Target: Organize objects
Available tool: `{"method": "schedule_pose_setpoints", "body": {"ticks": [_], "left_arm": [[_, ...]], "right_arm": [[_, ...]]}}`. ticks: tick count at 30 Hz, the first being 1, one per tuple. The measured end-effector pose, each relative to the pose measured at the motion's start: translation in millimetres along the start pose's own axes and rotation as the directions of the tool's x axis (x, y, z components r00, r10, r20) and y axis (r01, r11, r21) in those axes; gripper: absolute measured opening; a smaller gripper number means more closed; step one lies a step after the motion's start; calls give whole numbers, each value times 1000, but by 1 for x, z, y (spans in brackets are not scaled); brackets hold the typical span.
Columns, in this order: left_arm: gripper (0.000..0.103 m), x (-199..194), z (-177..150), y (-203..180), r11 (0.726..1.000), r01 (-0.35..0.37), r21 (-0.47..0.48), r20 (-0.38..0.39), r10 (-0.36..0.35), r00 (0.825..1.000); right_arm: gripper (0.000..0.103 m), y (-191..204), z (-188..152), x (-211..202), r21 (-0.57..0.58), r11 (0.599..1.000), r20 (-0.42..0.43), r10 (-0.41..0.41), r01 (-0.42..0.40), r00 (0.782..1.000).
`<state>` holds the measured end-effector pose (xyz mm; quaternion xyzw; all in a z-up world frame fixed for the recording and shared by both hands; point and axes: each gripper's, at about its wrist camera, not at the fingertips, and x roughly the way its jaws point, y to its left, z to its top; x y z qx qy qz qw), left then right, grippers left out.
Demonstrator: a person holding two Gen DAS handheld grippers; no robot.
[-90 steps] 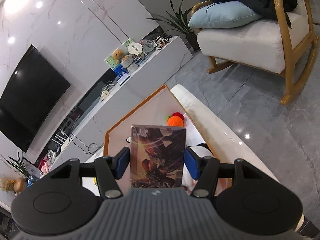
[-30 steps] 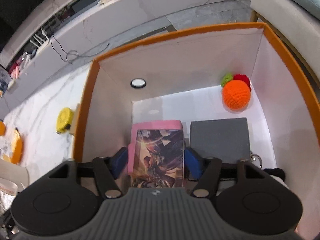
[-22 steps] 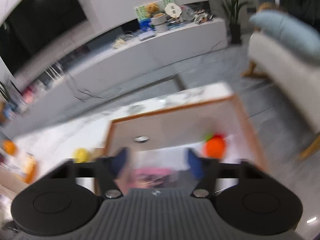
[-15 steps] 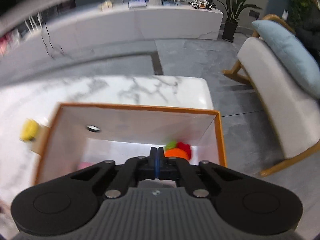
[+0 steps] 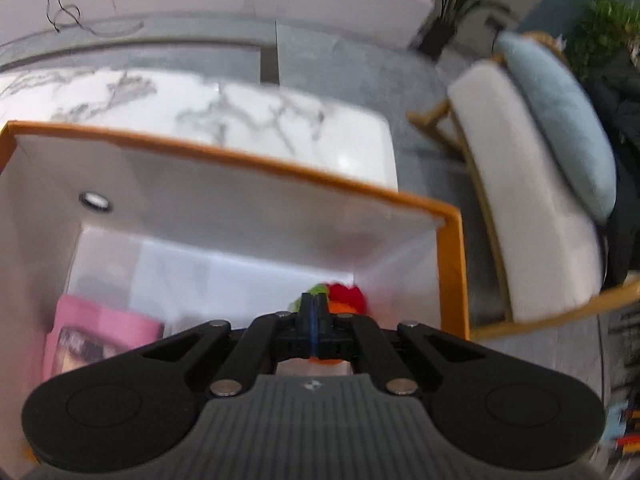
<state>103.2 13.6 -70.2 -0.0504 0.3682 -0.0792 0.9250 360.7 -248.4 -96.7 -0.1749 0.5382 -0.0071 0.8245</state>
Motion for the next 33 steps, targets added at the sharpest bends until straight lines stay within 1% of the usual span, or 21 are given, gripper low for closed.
{"method": "schedule_pose_setpoints", "body": {"ticks": [2, 4, 5, 6, 7, 8, 10, 12, 14, 18, 20, 22, 25, 26, 30, 33], "left_arm": [[59, 0, 0, 0, 1000, 4, 0, -3, -4, 1000], [59, -1, 0, -1, 1000, 8, -3, -5, -8, 1000], [59, -1, 0, -1, 1000, 8, -4, -5, -8, 1000], [59, -1, 0, -2, 1000, 8, -4, -5, -8, 1000], [59, -1, 0, -1, 1000, 9, -3, -4, -9, 1000], [59, -1, 0, -1, 1000, 8, -4, -4, -8, 1000], [59, -1, 0, -2, 1000, 7, -6, -1, -7, 1000], [59, -1, 0, -2, 1000, 7, -10, 0, -7, 1000], [59, -2, 1, -2, 1000, 9, -13, -2, -9, 1000], [59, -1, 2, 2, 999, 15, -31, -6, -15, 1000], [59, -1, 2, 3, 999, 17, -32, -7, -17, 1000], [59, -1, 1, 2, 999, 18, -27, -8, -18, 1000], [59, -2, 1, 1, 1000, 16, -18, -8, -16, 1000], [59, -2, 1, 1, 1000, 17, -17, -9, -17, 1000], [59, -2, 1, 0, 1000, 22, -22, -14, -23, 1000], [59, -3, 1, 0, 999, 24, -22, -15, -24, 1000]], "right_arm": [[0, 1, -5, -3, -49, 999, -50, -8, 6, 999], [0, 5, -11, -3, -135, 989, -96, -72, 59, 993], [0, 6, -15, -3, -166, 985, -120, -77, 56, 990], [0, 4, -18, -6, -158, 987, -127, -48, 28, 991], [0, 0, -18, -12, -126, 992, -103, -5, -8, 995], [0, -6, -16, -17, -90, 996, -73, 20, -27, 997], [0, -15, -7, -23, -20, 1000, 0, 24, -24, 1000], [0, -18, 3, -16, -4, 1000, 4, 28, -28, 1000], [0, -22, 11, -2, 40, 997, -19, 64, -63, 998], [0, -18, 13, 8, 34, 996, 25, 81, -81, 996], [0, -16, 13, 15, 34, 996, 24, 77, -78, 997], [0, -13, 11, 19, 18, 999, 10, 50, -50, 999], [0, -11, 5, 24, 20, 999, -92, 41, -40, 995], [0, -10, 3, 26, 19, 999, -108, 29, -27, 994], [0, -14, -9, 18, 32, 999, -124, 20, -16, 992], [0, -19, -19, 7, 51, 999, -110, 13, -7, 994]]}}
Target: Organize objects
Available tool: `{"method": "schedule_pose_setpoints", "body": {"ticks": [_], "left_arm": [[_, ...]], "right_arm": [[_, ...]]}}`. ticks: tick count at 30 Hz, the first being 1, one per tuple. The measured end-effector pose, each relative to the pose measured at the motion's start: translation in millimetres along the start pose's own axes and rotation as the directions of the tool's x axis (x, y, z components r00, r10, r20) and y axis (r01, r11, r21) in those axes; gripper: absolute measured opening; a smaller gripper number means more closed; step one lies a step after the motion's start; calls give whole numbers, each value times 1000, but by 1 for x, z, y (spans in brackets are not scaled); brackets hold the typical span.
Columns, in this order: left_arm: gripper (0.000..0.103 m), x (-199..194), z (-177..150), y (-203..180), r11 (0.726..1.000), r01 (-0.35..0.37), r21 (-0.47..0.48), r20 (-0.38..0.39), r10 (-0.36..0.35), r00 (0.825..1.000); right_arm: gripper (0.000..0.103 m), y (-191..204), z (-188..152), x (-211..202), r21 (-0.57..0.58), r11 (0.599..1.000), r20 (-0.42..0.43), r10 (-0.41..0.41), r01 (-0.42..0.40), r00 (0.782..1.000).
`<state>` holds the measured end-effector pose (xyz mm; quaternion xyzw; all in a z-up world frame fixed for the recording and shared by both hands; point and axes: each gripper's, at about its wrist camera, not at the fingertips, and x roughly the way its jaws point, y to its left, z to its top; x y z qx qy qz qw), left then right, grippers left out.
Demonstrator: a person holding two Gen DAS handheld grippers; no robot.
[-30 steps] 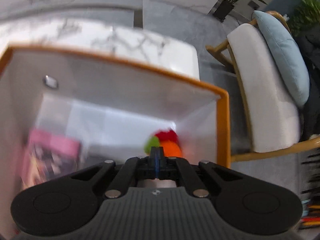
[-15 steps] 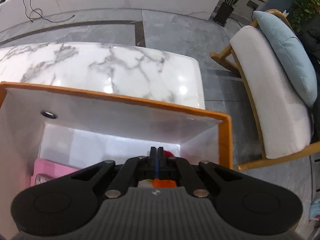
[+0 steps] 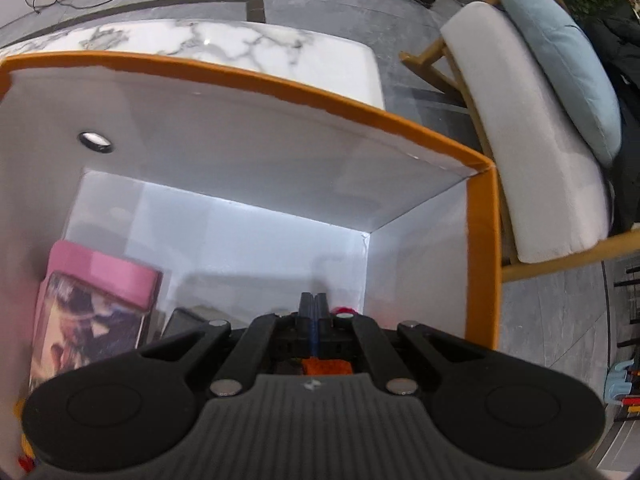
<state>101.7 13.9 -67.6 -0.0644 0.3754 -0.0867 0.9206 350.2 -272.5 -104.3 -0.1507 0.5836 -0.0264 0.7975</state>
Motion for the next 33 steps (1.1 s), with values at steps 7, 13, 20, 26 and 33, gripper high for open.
{"method": "schedule_pose_setpoints", "body": {"ticks": [7, 13, 20, 26, 33], "left_arm": [[59, -1, 0, -1, 1000, 1, -3, 0, -1, 1000], [59, -1, 0, -2, 1000, 7, -9, 0, -7, 1000], [59, -2, 0, -4, 1000, 16, -6, 4, -16, 1000], [59, -3, 1, -4, 1000, 17, -7, 5, -17, 1000], [59, -3, 1, -4, 1000, 18, -8, 6, -18, 1000]], "right_arm": [[0, 2, -20, -20, -24, 999, -45, -25, 24, 999], [0, -1, -31, -37, -22, 1000, -50, -6, 5, 999], [0, -1, -20, -17, -47, 995, -15, -90, 89, 996], [0, 12, -30, -7, -106, 992, -101, -73, 62, 992], [5, 3, -39, -45, -53, 997, 31, -62, 64, 998]]}}
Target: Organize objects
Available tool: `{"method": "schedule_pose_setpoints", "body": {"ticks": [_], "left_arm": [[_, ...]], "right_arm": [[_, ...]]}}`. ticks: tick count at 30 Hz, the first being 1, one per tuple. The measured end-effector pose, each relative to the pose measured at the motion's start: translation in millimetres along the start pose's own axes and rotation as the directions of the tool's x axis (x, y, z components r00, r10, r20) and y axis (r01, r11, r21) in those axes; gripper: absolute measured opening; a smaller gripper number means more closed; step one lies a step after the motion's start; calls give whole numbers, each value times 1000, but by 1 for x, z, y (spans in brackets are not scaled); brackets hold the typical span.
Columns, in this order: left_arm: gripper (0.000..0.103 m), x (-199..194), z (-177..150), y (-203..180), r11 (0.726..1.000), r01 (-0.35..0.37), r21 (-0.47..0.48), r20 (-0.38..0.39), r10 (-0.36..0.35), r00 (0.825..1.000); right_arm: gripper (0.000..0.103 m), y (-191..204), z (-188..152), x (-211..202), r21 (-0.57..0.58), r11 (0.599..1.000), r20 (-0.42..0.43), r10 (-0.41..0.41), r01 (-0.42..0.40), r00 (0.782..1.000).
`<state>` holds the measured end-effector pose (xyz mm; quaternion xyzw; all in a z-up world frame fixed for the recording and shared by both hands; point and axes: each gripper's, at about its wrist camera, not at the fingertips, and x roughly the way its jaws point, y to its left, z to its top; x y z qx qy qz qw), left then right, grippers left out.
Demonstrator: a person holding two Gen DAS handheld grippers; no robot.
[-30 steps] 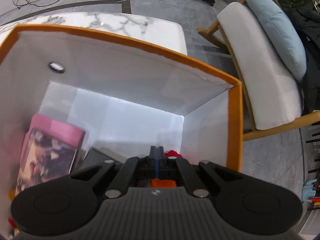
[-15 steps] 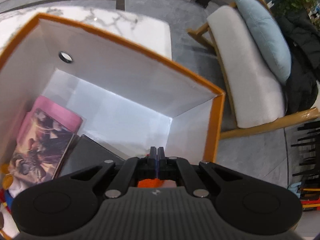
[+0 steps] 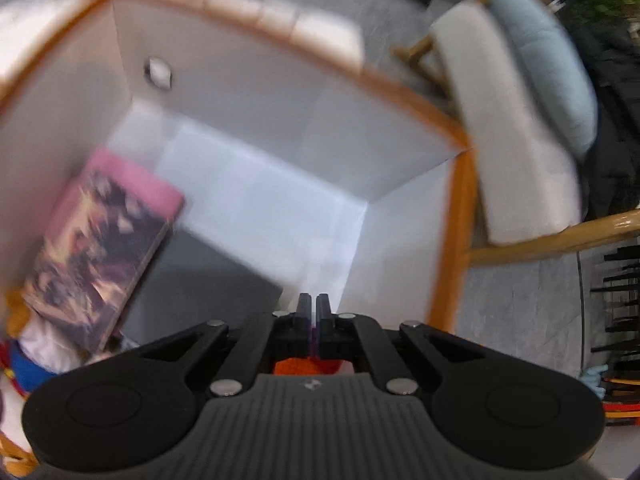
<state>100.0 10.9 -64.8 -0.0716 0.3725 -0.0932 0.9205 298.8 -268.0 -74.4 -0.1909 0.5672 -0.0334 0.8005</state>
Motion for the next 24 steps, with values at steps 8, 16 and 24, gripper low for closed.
{"method": "schedule_pose_setpoints", "body": {"ticks": [8, 16, 24], "left_arm": [[59, 0, 1, 1, 1000, 1, -11, -2, -1, 1000], [59, -1, 0, -2, 1000, 16, -11, -5, -16, 1000], [59, 0, -1, -2, 1000, 18, -10, -7, -18, 1000]], "right_arm": [[53, -60, -30, -79, 296, 944, 325, 44, -146, 945], [44, -88, -29, -28, 407, 902, 189, 76, -148, 979], [4, -71, -30, -4, 240, 961, 284, 65, -137, 957]]}}
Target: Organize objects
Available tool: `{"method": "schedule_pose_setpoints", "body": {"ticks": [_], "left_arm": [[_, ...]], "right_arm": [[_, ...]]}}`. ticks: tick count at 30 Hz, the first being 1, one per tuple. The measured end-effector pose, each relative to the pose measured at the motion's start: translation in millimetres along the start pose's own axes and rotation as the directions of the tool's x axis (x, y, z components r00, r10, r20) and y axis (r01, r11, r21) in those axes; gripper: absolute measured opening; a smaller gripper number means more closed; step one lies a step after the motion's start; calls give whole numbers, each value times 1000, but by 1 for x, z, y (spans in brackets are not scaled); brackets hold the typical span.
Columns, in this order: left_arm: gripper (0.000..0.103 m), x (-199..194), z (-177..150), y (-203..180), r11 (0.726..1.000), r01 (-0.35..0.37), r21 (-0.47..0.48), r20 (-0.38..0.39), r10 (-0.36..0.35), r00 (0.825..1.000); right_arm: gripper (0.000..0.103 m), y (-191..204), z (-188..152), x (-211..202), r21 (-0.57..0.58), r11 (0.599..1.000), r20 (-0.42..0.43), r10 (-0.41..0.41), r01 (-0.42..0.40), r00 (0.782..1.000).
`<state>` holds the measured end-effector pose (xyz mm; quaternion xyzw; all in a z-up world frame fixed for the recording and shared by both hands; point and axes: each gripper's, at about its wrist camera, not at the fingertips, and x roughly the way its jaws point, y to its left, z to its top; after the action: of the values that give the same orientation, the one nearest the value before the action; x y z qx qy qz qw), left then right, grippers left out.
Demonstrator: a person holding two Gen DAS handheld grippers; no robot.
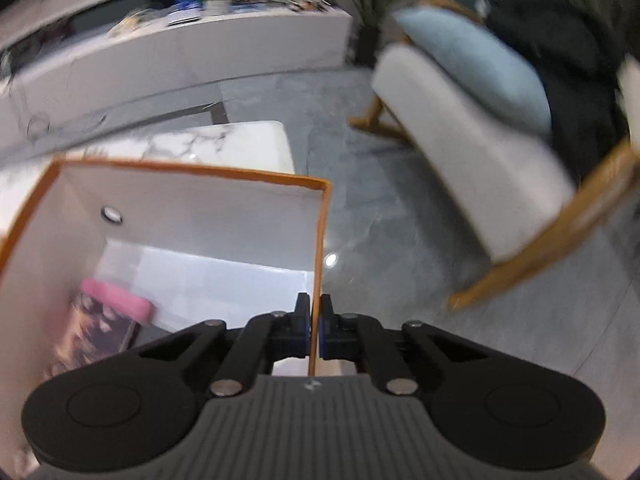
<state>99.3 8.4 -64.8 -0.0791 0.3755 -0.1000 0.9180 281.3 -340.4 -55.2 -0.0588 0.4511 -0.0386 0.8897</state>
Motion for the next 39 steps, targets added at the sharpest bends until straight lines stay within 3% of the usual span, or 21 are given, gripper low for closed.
{"method": "schedule_pose_setpoints", "body": {"ticks": [4, 14, 18, 22, 23, 25, 26, 29, 31, 32, 35, 39], "left_arm": [[59, 0, 0, -1, 1000, -1, 5, 2, 1, 1000], [59, 0, 0, -2, 1000, -2, 10, 3, 2, 1000], [58, 0, 0, -2, 1000, -2, 11, 3, 2, 1000], [58, 0, 0, -2, 1000, -6, 14, 6, 6, 1000], [58, 0, 0, -3, 1000, -3, 20, 6, 3, 1000], [57, -3, 0, -5, 999, 0, 37, 13, -1, 1000], [57, -4, 0, -7, 999, 0, 50, 24, -1, 1000], [57, -10, 0, -14, 996, 4, 92, 57, -9, 998], [57, -13, 2, -17, 995, 10, 103, 77, -18, 997], [57, -15, 3, -18, 995, 14, 103, 82, -22, 996], [57, -20, 10, -23, 996, 6, 88, 106, -15, 994], [57, -25, 35, -39, 996, 9, 90, 154, -23, 988]], "right_arm": [[3, 0, 1, 1, 2, 1000, 14, 19, -19, 1000], [4, 24, 11, 8, -138, 987, 40, 85, -79, 996], [4, 33, 16, 10, -142, 985, 51, 108, -100, 993], [7, 38, 16, 9, -118, 990, 60, 83, -75, 995], [10, 39, 16, 6, -109, 992, 76, 75, -66, 994], [32, 41, 14, -7, -114, 993, 132, 56, -41, 990], [48, 41, 14, -18, -111, 993, 171, 46, -28, 984], [53, 42, 12, -47, -99, 995, 210, 51, -30, 976], [65, 41, 4, -74, -53, 997, 218, 73, -63, 973], [77, 40, -2, -86, -20, 996, 208, 84, -82, 974], [81, 37, -30, -114, 69, 986, 208, 134, -151, 969], [81, 33, -77, -128, 131, 949, 275, 243, -286, 930]]}}
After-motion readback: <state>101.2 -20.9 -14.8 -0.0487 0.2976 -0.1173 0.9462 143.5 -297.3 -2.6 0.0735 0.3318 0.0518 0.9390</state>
